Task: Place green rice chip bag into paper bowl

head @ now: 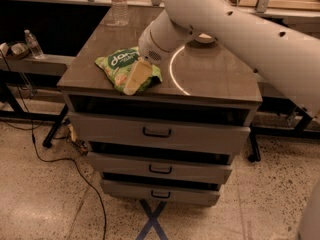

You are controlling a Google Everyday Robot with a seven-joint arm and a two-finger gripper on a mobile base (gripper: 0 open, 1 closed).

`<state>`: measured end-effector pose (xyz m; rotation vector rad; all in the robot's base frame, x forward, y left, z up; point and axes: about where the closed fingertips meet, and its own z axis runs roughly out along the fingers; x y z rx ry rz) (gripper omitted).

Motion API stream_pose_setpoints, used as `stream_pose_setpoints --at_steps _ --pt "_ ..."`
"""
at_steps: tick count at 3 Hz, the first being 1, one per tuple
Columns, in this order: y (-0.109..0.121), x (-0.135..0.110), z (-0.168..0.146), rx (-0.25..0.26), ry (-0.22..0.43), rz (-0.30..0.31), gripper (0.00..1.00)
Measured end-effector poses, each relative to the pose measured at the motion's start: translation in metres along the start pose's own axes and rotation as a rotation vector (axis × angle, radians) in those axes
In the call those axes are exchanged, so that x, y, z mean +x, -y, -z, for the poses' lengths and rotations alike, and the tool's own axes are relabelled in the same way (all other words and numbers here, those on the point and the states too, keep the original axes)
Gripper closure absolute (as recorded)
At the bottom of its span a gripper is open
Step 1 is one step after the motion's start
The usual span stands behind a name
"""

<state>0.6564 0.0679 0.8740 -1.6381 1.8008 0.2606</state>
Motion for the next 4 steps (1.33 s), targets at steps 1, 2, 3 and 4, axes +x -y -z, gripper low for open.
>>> stream_pose_setpoints --at_steps 1,2,3,4 --pt "0.008 0.014 -0.016 -0.012 -0.003 -0.003 0.17" --pt "0.009 0.026 -0.021 -0.026 -0.002 0.005 0.4" --pt "0.003 0.033 -0.013 -0.032 0.005 0.026 0.63" --pt "0.005 0.021 0.031 0.01 0.057 0.069 0.95"
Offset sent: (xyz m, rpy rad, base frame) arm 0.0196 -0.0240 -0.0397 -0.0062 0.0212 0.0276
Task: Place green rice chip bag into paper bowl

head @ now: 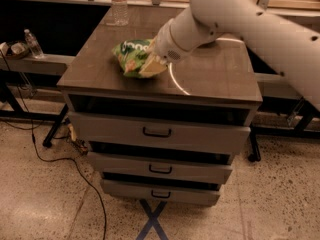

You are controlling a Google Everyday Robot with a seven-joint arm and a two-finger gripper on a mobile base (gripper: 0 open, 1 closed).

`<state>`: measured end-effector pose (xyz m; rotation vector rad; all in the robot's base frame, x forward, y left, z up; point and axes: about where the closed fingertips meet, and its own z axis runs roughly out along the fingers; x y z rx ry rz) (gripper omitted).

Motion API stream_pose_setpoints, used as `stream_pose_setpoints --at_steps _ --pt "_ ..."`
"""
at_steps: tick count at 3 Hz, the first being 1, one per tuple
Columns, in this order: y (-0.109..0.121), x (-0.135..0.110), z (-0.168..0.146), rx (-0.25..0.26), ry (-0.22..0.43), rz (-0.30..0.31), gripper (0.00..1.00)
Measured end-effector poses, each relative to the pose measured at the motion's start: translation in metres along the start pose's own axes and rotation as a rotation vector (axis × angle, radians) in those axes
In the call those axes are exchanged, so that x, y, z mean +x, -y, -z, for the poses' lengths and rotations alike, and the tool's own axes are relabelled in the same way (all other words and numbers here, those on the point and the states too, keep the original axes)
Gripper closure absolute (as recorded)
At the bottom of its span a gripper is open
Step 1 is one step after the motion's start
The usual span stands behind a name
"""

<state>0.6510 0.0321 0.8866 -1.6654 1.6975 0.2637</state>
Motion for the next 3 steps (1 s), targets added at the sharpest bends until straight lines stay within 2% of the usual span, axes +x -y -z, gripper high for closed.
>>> stream_pose_setpoints --at_steps 1,2,3 --pt "0.01 -0.017 0.037 0.048 0.04 0.029 1.0" --pt "0.011 -0.018 0.039 0.052 0.044 0.032 1.0" --pt "0.021 -0.019 0.041 0.067 0.045 0.061 1.0"
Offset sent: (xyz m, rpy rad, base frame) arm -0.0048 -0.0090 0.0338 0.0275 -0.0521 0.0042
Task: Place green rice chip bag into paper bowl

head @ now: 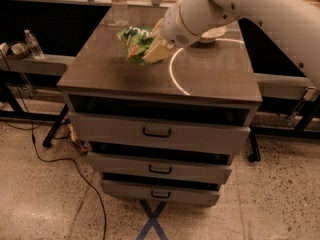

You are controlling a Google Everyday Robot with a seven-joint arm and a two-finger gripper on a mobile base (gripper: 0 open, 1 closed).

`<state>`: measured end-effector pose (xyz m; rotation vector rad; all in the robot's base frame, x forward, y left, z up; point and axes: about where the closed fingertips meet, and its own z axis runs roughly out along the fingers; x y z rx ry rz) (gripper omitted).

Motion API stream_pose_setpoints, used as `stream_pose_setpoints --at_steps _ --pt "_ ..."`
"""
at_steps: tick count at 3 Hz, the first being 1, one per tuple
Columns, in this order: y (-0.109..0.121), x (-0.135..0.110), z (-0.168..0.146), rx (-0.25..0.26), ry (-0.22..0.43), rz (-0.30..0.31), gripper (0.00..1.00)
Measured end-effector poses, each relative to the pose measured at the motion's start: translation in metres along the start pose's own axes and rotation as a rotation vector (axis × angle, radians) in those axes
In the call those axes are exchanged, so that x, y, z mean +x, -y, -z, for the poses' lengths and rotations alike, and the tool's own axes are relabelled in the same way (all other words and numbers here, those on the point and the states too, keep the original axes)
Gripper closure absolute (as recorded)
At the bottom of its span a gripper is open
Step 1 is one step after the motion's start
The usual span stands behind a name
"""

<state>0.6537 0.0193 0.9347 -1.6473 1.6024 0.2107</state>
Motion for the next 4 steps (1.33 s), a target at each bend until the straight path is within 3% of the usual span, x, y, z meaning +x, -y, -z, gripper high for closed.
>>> stream_pose_setpoints --at_steps 2,3,4 --pt "0.081 0.006 0.014 0.088 -0.03 0.194 1.0" --pt "0.129 0.035 0.026 0.152 -0.072 0.247 1.0" --pt "0.175 0.075 0.045 0.243 -0.118 0.257 1.0"
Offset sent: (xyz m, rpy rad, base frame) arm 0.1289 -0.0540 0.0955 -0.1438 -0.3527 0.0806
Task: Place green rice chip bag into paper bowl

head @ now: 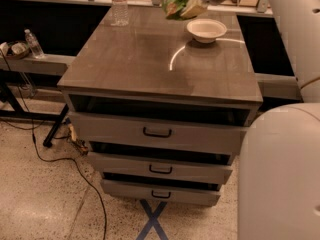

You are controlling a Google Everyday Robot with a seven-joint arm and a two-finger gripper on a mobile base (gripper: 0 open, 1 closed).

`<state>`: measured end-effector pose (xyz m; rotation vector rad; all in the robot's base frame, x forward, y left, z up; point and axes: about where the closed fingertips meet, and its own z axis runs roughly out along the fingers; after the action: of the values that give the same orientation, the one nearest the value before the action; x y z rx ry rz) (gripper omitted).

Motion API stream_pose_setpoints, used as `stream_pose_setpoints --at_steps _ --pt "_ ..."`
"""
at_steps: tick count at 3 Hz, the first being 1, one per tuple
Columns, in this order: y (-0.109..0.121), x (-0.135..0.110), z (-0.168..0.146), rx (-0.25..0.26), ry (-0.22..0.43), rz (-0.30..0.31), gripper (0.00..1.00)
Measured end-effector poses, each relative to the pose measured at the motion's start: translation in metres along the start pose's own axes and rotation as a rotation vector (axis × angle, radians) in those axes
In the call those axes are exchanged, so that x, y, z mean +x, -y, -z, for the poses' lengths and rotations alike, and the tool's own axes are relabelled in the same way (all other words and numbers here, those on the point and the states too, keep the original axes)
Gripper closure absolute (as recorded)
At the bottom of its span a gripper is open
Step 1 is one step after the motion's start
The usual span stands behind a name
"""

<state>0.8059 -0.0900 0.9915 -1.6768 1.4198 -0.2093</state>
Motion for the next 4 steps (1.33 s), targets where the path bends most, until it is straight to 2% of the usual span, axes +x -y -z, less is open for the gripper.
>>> stream_pose_setpoints --at_steps 1,2,3,4 --pt "0.025 0.05 0.007 0.088 -0.065 -0.001 1.0" --pt "0.039 0.097 0.003 0.147 -0.153 -0.01 1.0" --pt "0.039 0.124 -0.009 0.152 -0.219 -0.018 0.98" --pt "0.028 0.142 -0.023 0.115 -0.274 -0.034 0.67"
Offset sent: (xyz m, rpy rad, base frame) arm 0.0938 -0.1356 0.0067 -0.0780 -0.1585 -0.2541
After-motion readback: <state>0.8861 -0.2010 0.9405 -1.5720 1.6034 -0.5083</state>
